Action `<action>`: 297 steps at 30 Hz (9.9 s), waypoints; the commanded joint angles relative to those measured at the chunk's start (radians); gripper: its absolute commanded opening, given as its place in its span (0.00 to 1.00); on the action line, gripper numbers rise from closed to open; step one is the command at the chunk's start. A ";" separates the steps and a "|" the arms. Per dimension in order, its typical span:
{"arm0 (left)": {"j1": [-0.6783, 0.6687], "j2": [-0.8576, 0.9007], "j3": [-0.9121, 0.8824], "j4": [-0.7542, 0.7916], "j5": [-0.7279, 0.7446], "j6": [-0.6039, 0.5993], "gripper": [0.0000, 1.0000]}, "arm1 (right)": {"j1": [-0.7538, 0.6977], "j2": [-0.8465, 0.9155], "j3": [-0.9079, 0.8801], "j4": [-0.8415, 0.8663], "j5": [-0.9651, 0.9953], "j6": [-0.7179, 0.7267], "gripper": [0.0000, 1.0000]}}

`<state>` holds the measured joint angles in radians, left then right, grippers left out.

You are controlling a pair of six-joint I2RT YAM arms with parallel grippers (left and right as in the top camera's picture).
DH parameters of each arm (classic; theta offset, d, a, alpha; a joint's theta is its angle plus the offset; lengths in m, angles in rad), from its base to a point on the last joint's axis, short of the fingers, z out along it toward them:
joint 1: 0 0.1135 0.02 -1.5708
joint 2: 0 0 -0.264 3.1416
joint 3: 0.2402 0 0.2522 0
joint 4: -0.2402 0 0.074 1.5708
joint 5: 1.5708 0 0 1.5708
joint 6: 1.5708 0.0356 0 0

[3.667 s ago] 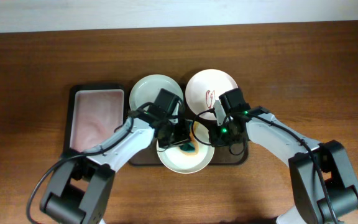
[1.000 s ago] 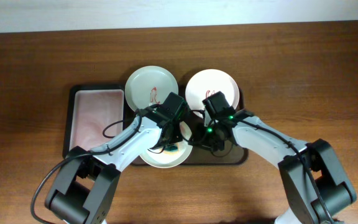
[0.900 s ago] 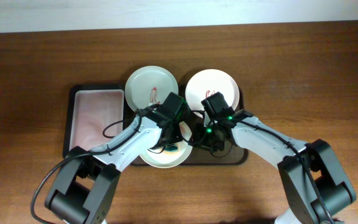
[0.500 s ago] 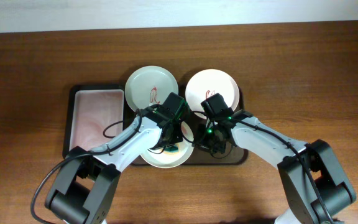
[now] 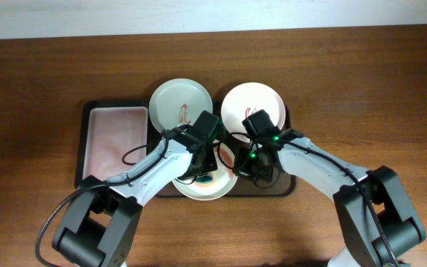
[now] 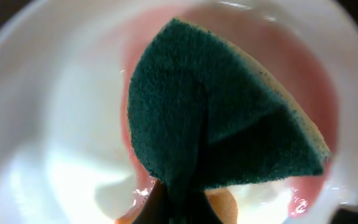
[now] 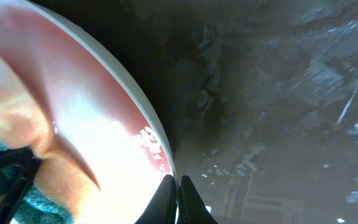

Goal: Clean dirty plates on tray and stack at the side

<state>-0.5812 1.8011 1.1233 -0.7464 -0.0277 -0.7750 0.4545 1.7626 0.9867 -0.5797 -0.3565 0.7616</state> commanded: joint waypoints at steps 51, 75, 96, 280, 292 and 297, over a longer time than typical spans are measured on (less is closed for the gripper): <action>0.202 -0.201 -0.029 -0.095 -0.144 0.163 0.00 | 0.042 -0.105 0.073 -0.113 0.272 -0.261 0.04; 0.257 -0.201 -0.029 -0.096 -0.124 0.163 0.00 | 0.054 -0.435 0.082 -0.210 0.821 -0.531 0.04; 0.257 -0.201 -0.029 -0.085 -0.122 0.163 0.00 | 0.409 -0.435 0.082 -0.098 1.427 -0.705 0.04; 0.351 -0.238 -0.031 -0.025 0.166 0.406 0.00 | 0.055 0.190 0.307 -0.194 0.119 -0.176 0.04; 0.237 -0.129 -0.032 -0.012 0.192 0.175 0.00 | 0.061 0.190 0.307 -0.159 0.140 -0.177 0.24; 0.203 -0.066 -0.032 0.050 0.289 0.173 0.00 | 0.035 0.190 0.307 -0.135 0.143 -0.180 0.16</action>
<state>-0.3538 1.7020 1.0954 -0.7238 0.1852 -0.5701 0.5095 1.9697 1.2949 -0.7261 -0.2329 0.5797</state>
